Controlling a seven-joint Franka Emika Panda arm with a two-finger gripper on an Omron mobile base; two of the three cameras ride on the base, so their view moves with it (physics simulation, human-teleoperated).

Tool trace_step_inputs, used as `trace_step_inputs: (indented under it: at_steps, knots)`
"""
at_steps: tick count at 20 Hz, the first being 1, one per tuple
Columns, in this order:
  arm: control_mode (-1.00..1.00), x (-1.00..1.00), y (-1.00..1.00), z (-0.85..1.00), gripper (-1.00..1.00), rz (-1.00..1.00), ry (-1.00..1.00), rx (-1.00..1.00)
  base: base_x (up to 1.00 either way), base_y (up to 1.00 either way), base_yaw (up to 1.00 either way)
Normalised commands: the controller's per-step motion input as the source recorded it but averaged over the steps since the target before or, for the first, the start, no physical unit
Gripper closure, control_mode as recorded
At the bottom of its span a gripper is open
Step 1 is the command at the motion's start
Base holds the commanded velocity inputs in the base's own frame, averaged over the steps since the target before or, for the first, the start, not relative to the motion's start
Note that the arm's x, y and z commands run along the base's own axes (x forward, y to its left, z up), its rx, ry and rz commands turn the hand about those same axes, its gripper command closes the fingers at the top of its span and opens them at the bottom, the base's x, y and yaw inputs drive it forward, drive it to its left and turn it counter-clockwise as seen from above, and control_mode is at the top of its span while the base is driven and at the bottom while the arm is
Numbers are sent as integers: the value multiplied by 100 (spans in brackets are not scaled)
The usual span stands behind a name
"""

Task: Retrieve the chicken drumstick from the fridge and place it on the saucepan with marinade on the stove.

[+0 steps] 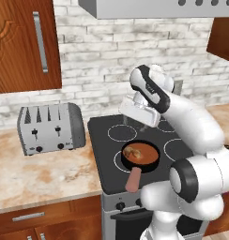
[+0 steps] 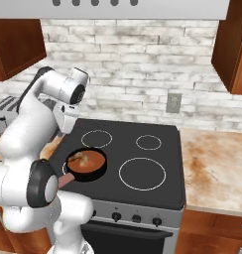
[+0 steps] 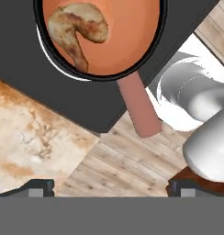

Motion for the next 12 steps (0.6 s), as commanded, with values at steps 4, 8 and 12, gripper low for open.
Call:
trace_step_inputs:
  at_steps: [4,8,12]
  knots:
    - [-100,-83,-17,58,-100,33,-18,-3,0,0,0]
    - [-100,-81,-25,44,-100,29,-17,-4,0,0,0]
    - [-100,-82,-14,36,-100,30,-19,-6,0,0,0]
